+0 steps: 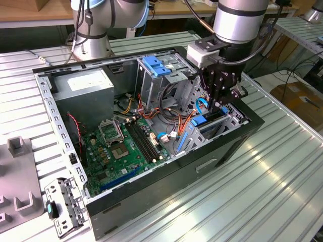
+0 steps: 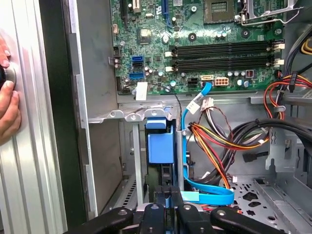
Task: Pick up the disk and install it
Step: 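Insert the second disk wire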
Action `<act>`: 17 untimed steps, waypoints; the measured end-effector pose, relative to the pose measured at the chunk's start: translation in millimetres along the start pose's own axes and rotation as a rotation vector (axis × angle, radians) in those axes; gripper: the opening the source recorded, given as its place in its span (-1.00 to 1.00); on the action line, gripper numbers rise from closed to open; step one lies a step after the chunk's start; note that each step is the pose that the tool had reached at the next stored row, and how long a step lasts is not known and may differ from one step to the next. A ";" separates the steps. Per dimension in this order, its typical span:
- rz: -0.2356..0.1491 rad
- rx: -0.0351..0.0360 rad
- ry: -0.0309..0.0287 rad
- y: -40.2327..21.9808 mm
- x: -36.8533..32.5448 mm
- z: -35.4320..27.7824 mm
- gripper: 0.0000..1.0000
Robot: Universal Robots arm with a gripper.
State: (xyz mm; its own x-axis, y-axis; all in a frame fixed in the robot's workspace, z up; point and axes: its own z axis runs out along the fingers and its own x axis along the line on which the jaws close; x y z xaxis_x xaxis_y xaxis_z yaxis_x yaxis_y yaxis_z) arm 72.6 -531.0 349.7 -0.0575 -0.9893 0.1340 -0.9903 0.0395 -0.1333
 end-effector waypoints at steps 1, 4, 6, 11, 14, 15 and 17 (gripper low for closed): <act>0.000 0.0004 -0.0026 0.0 0.1 0.2 -0.68; 0.001 0.0039 -0.0189 0.1 1.0 0.8 -0.68; 0.002 0.0049 -0.0283 0.1 1.8 1.3 -0.68; 0.003 0.0053 -0.0505 0.1 5.3 3.3 -0.68; 0.004 0.0052 -0.0685 0.1 8.6 4.4 -0.68; 0.004 0.0052 -0.0686 0.1 9.0 4.5 -0.68; 0.004 0.0052 -0.0690 0.1 9.8 4.9 -0.68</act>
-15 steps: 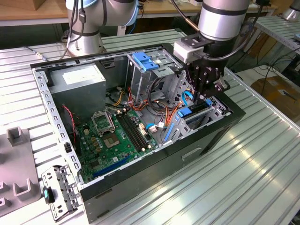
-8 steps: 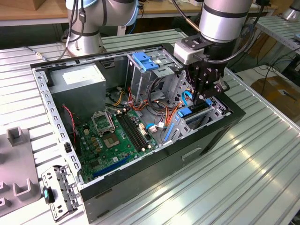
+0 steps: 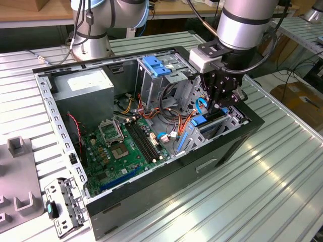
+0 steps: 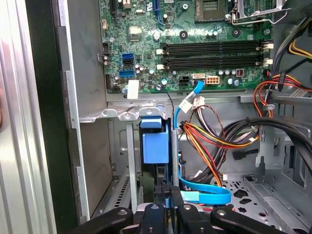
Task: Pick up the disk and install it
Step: 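Insert the second disk wire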
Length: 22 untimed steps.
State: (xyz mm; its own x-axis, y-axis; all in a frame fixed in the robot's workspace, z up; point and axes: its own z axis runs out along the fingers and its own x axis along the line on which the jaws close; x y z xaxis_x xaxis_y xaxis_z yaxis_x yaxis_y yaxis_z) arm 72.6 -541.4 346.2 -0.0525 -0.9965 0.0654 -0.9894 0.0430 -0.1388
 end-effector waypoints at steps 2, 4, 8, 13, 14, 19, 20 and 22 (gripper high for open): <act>0.000 0.0000 0.0000 0.0 1.5 0.3 -0.68; 0.000 0.0000 -0.0002 0.0 1.8 0.6 -0.68; 0.000 0.0000 -0.0002 -0.1 1.9 0.7 -0.68; -0.038 0.0032 -0.0062 -0.1 1.8 0.8 -0.68; -0.041 0.0038 -0.0066 -0.1 1.8 0.8 -0.68; -0.067 0.0060 -0.0101 0.1 1.4 1.8 -0.68; -0.067 0.0060 -0.0101 0.1 1.3 2.3 -0.68; -0.067 0.0059 -0.0099 0.3 1.3 3.2 -0.68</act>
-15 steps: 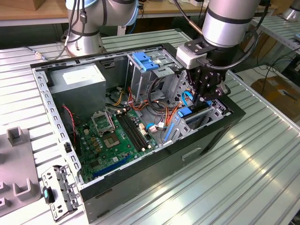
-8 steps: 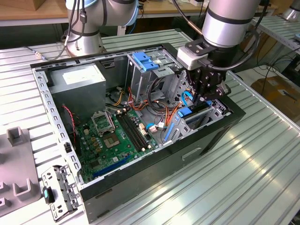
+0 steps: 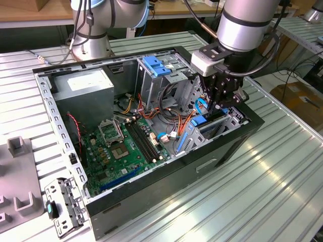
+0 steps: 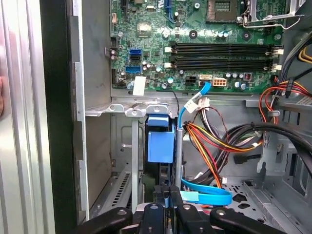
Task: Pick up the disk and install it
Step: 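Insert the second disk wire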
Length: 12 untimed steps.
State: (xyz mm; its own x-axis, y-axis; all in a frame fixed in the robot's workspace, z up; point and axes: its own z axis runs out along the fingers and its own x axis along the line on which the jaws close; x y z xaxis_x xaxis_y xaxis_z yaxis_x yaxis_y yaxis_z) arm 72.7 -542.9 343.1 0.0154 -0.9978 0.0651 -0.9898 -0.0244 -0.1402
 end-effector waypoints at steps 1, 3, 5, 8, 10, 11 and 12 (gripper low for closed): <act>0.000 0.0001 -0.0009 0.0 0.0 0.4 -0.68; 0.000 0.0001 -0.0032 -0.4 0.0 0.5 -0.68; 0.002 0.0004 -0.0147 -1.4 0.1 -0.9 -0.68; 0.004 0.0005 -0.0275 -3.5 0.4 -5.3 -0.68; 0.005 0.0008 -0.0354 -4.1 0.6 -5.4 -0.68; 0.005 0.0006 -0.0372 -4.0 1.3 -5.4 -0.68; 0.006 0.0007 -0.0397 -4.1 2.2 -5.3 -0.68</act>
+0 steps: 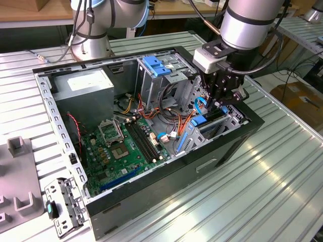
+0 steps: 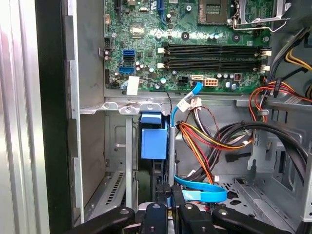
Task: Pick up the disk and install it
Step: 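Insert the second disk wire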
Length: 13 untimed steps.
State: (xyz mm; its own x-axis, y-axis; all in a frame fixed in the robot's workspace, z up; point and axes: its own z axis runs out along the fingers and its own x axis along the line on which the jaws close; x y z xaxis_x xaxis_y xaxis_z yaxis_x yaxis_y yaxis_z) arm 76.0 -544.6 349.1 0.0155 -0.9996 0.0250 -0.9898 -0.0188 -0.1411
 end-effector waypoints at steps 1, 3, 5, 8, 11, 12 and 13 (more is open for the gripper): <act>0.000 0.0001 -0.0035 0.0 1.1 0.0 -0.68; 0.002 0.0003 -0.0128 0.1 3.3 0.2 -0.68; 0.002 0.0003 -0.0168 0.1 4.7 0.2 -0.68; 0.005 0.0003 -0.0164 1.8 5.1 0.5 -0.68; 0.006 0.0003 -0.0166 3.3 5.1 0.6 -0.68; 0.008 0.0002 -0.0162 3.3 5.1 0.7 -0.68; 0.010 0.0001 -0.0158 3.3 5.1 0.6 -0.68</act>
State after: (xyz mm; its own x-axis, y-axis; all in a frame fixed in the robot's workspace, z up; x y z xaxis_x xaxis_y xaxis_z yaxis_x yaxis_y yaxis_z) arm 72.9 -549.7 348.1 0.0078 -0.9999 0.0080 -0.9899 -0.0089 -0.1414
